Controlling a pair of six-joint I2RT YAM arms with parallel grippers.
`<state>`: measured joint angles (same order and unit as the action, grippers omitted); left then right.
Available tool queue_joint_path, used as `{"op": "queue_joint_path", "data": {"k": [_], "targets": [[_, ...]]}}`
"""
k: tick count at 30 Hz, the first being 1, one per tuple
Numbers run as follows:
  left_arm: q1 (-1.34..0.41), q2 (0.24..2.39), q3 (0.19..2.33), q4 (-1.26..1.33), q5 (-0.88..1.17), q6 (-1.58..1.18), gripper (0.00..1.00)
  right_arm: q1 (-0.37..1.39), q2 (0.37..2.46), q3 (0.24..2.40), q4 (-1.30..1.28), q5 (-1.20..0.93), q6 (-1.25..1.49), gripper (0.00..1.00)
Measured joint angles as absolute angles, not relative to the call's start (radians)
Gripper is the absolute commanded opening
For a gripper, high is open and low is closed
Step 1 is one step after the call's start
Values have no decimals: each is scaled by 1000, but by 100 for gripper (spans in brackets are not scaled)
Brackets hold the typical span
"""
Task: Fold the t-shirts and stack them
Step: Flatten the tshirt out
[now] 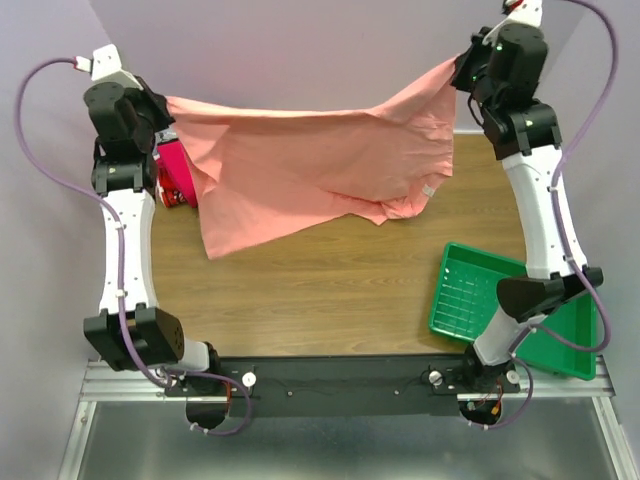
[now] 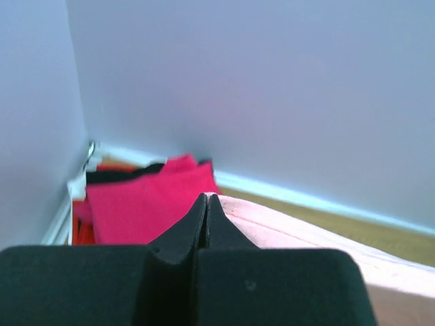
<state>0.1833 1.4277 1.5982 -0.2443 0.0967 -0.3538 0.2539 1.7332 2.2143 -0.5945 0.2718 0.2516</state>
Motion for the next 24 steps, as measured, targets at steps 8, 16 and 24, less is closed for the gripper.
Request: {"op": "queue_joint_path", "data": {"k": [8, 16, 24], "targets": [[183, 1209, 1644, -117, 97, -386, 0, 254, 1584, 2255, -444, 271, 130, 0], [183, 984, 1629, 25, 44, -381, 0, 254, 1395, 2154, -213, 208, 61, 0], [183, 952, 1625, 107, 40, -376, 0, 254, 1375, 2137, -72, 185, 43, 0]]}}
